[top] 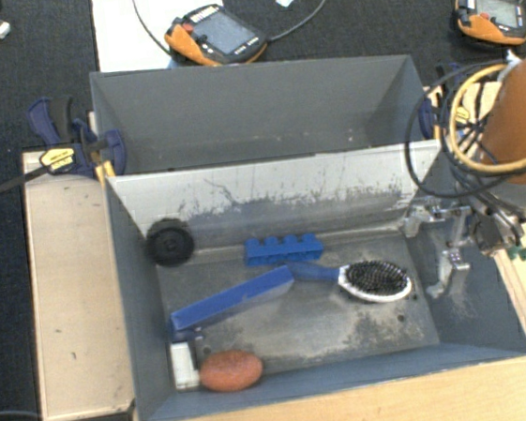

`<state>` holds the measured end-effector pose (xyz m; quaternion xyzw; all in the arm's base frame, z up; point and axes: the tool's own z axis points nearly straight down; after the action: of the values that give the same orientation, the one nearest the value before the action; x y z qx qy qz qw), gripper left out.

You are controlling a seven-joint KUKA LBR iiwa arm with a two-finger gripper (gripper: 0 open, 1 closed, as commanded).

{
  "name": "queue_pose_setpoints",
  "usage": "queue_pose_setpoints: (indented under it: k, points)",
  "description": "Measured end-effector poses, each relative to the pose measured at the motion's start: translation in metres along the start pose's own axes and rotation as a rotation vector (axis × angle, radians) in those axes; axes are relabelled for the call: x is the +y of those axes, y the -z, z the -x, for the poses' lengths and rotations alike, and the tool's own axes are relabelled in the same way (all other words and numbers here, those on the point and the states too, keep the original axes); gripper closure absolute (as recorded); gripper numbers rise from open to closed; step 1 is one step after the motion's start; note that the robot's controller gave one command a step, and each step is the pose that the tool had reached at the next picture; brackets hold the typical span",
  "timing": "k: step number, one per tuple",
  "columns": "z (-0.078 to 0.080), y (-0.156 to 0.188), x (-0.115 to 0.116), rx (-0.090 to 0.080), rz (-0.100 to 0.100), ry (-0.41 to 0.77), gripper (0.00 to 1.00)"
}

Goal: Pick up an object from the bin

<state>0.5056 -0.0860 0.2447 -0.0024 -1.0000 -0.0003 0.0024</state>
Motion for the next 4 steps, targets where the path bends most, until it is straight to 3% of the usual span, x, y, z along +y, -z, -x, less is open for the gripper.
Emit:
queue_pose_setpoints:
  k: [1, 2, 3, 4]
  points:
    - [0.002, 0.004, 0.001, -0.008, -0.001, 0.005, 0.0]
    - [0.038, -0.147, 0.03, -0.013, 0.0, -0.088, 0.0]
    - [0.033, -0.081, 0.06, -0.03, 0.0, -0.201, 0.0]
    - [0.032, -0.145, 0.059, -0.01, 0.001, -0.299, 0.0]
